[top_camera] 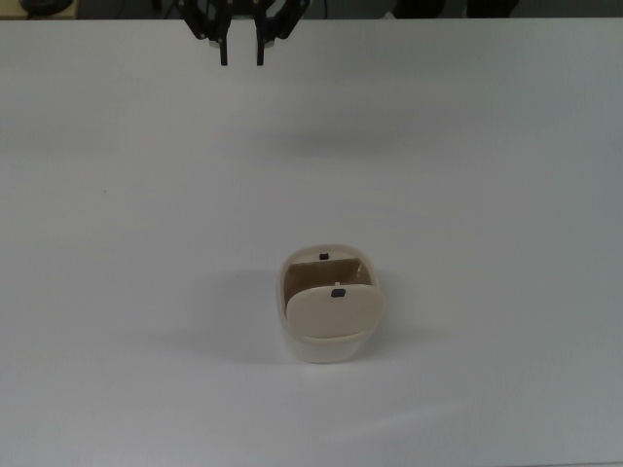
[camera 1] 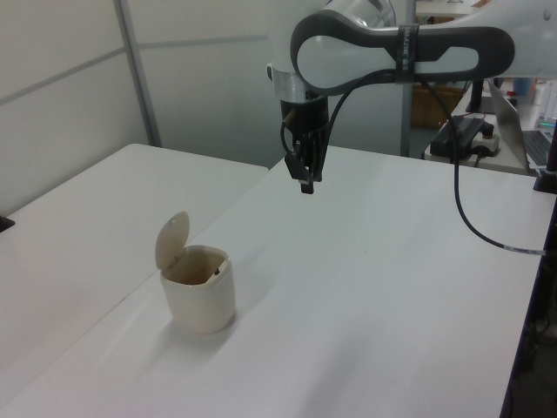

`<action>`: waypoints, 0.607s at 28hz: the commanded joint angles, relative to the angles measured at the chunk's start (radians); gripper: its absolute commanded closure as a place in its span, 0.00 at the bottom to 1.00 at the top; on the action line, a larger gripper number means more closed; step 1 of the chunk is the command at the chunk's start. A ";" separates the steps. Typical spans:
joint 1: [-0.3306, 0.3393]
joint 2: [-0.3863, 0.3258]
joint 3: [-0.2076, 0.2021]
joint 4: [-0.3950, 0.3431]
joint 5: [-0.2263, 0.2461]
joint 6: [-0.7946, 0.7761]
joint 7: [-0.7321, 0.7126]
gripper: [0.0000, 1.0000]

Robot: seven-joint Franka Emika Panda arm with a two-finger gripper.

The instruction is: Open the trash can

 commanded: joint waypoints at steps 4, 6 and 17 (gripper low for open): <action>0.008 -0.020 -0.012 -0.004 -0.016 -0.035 -0.011 0.00; 0.006 -0.020 -0.012 -0.003 -0.014 -0.035 -0.011 0.00; 0.005 -0.022 -0.013 -0.003 -0.002 -0.037 -0.011 0.00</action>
